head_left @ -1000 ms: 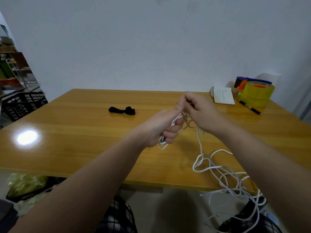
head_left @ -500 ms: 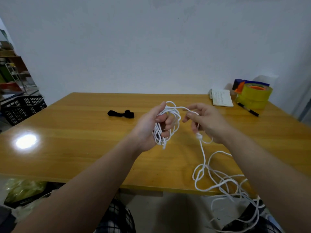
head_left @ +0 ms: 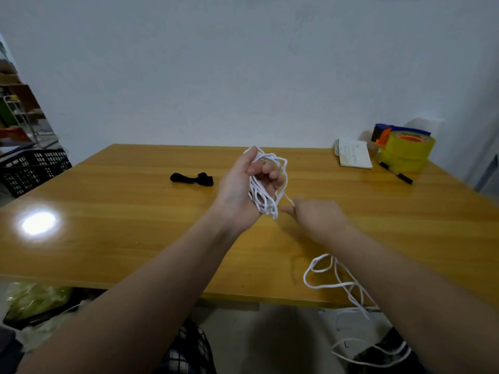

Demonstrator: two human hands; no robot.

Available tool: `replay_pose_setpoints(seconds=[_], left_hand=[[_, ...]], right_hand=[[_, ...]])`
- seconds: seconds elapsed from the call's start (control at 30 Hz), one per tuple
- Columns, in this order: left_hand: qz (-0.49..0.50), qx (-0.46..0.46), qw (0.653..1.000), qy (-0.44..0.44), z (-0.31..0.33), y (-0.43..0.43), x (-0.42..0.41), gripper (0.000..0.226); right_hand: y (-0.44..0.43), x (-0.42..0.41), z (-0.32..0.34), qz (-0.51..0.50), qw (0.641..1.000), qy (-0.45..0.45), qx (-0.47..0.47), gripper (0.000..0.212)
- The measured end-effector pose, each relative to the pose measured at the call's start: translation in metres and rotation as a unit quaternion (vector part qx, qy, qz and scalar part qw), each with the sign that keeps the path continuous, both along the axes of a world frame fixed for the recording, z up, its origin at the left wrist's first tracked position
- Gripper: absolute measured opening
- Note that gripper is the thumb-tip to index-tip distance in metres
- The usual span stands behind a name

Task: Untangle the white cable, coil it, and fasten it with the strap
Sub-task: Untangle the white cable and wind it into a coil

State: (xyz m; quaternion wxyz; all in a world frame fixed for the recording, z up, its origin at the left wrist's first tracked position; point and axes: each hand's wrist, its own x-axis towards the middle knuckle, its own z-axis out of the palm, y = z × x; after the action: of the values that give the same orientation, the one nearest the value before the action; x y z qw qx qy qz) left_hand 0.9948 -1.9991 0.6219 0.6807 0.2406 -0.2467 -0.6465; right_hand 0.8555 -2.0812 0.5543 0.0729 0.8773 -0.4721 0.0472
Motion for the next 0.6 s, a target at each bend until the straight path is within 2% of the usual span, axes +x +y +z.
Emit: replay_pose_setpoints(seconds=[0.1, 0.17, 0.23, 0.33, 0.4, 0.47, 0.5, 0.6], left_hand=[[0.084, 0.004, 0.996, -0.032, -0.001, -0.007, 0.015, 0.057], [0.11, 0.004, 0.993, -0.044, 0.0, -0.012, 0.029, 0.053], [0.13, 0.012, 0.99, -0.058, 0.0, -0.016, 0.034, 0.048], [0.157, 0.036, 0.984, -0.077, -0.004, -0.023, 0.034, 0.029], [0.187, 0.049, 0.975, -0.108, -0.011, -0.027, 0.036, 0.021], [0.216, 0.072, 0.956, -0.187, -0.018, -0.027, 0.035, 0.02], [0.217, 0.086, 0.938, -0.258, -0.02, -0.025, 0.033, 0.017], [0.166, 0.094, 0.859, -0.475, -0.027, -0.018, 0.026, 0.037]], right_hand=[[0.007, 0.0, 0.008, 0.068, 0.991, -0.098, 0.061, 0.037], [0.014, 0.001, 0.009, 0.102, 0.976, -0.18, 0.065, 0.031], [0.016, -0.001, 0.003, 0.146, 0.966, -0.206, 0.052, 0.029], [0.021, -0.005, 0.0, 0.195, 0.977, -0.067, 0.062, 0.043], [0.031, -0.001, 0.005, 0.234, 0.97, -0.004, 0.069, 0.048], [0.041, 0.006, 0.016, 0.263, 0.962, -0.006, 0.079, 0.048], [0.044, 0.008, 0.023, 0.269, 0.959, -0.022, 0.089, 0.047], [0.041, 0.008, 0.041, 0.269, 0.954, -0.09, 0.094, 0.034]])
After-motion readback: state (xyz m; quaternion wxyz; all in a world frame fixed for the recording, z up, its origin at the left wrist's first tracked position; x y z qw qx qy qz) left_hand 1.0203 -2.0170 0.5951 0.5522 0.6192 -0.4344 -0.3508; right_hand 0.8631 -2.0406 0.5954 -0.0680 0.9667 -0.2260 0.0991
